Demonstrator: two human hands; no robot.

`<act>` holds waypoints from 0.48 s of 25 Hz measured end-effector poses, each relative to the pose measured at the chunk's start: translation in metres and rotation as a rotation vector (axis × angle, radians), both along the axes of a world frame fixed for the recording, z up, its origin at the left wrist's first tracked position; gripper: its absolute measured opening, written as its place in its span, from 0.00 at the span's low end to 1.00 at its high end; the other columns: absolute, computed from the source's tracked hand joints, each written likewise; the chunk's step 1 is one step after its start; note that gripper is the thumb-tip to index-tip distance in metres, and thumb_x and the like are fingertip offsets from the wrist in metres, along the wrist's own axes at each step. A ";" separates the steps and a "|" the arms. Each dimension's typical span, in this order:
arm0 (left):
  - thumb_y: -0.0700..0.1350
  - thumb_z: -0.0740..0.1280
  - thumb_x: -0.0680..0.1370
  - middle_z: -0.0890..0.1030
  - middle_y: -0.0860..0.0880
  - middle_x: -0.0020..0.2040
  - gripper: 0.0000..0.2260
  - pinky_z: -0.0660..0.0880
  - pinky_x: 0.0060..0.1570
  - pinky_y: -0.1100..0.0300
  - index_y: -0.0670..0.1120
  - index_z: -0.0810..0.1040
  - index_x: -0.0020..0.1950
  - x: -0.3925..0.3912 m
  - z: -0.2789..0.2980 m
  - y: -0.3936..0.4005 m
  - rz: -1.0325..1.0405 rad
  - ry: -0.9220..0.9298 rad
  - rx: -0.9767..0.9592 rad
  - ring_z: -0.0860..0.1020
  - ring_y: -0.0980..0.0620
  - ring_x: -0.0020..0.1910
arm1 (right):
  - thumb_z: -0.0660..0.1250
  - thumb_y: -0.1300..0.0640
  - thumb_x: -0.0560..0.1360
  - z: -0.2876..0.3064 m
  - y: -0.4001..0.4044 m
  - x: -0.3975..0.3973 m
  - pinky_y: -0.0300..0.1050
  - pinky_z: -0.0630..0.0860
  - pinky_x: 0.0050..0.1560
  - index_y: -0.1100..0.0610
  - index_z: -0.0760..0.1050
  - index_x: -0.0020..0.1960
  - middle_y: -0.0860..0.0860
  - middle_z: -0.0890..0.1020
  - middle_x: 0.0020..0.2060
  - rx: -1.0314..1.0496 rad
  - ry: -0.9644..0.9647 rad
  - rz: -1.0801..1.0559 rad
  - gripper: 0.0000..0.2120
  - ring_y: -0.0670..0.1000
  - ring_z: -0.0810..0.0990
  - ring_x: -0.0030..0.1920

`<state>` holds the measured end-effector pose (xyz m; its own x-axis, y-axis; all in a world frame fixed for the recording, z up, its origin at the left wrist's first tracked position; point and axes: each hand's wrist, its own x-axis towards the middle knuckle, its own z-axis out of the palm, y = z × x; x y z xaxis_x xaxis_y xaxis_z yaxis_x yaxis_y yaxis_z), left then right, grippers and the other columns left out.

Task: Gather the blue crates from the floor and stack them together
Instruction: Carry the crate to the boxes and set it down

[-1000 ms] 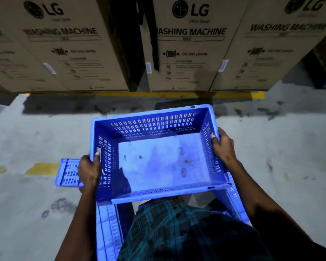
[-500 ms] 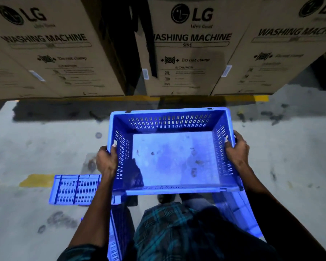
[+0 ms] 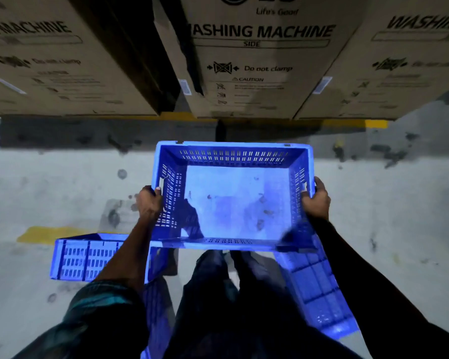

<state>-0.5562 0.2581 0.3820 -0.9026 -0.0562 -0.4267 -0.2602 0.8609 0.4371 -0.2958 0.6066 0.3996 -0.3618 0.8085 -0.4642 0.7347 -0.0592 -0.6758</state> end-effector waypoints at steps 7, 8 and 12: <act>0.47 0.70 0.76 0.81 0.36 0.48 0.15 0.74 0.45 0.53 0.36 0.78 0.54 -0.048 -0.094 0.065 0.198 -0.155 0.112 0.80 0.38 0.48 | 0.62 0.51 0.64 -0.098 0.036 -0.062 0.42 0.70 0.52 0.57 0.68 0.71 0.60 0.82 0.57 -0.052 -0.067 -0.091 0.35 0.60 0.80 0.56; 0.47 0.70 0.76 0.81 0.37 0.48 0.15 0.74 0.43 0.54 0.37 0.78 0.55 -0.055 -0.109 0.070 0.215 -0.177 0.132 0.80 0.40 0.47 | 0.62 0.50 0.64 -0.114 0.041 -0.069 0.43 0.70 0.54 0.57 0.68 0.71 0.61 0.81 0.57 -0.065 -0.067 -0.101 0.36 0.61 0.79 0.57; 0.48 0.72 0.71 0.82 0.39 0.47 0.17 0.79 0.43 0.51 0.39 0.79 0.54 -0.091 -0.193 0.086 0.281 -0.250 0.201 0.81 0.42 0.42 | 0.66 0.52 0.68 -0.201 0.069 -0.107 0.45 0.71 0.55 0.57 0.68 0.71 0.61 0.81 0.58 -0.061 -0.077 -0.092 0.32 0.61 0.79 0.57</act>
